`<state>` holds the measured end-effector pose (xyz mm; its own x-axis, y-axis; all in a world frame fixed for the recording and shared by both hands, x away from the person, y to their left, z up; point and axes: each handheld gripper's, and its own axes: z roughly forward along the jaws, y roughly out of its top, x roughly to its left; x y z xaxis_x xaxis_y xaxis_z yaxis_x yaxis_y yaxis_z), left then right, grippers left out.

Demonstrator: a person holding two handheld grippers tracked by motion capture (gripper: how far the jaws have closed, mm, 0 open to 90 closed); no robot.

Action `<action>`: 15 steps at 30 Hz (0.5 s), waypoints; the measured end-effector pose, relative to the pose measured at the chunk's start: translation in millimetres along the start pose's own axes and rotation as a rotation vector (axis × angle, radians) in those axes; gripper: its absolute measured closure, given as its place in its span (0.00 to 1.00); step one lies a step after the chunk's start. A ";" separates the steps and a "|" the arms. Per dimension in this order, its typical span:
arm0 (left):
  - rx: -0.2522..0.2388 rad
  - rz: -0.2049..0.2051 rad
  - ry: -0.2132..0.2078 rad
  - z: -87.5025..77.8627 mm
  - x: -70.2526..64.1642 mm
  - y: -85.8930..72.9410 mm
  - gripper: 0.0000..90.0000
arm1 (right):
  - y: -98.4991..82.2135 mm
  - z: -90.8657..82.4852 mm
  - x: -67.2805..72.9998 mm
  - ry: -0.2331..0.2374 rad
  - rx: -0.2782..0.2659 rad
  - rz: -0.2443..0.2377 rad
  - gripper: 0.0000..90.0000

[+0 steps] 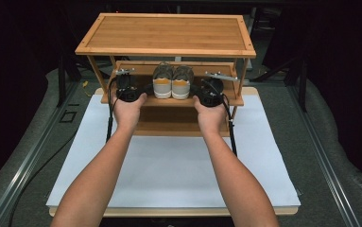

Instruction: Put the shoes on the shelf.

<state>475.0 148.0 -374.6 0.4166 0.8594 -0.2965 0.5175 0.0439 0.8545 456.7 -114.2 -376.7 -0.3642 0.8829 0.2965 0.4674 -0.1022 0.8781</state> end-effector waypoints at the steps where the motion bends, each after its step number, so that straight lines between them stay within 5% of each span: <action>1: 0.003 0.005 0.006 1.1 -0.2 0.7 1.00 | 0.8 0.3 0.1 -0.002 0.008 -0.004 1.00; 15: 0.008 -0.001 -0.003 3.0 -0.1 0.6 1.00 | 1.6 6.0 -1.0 -0.030 0.006 -0.004 1.00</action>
<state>477.5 146.4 -375.4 0.4184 0.8578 -0.2986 0.5240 0.0406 0.8508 462.7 -112.5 -377.8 -0.3418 0.8966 0.2817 0.4708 -0.0960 0.8770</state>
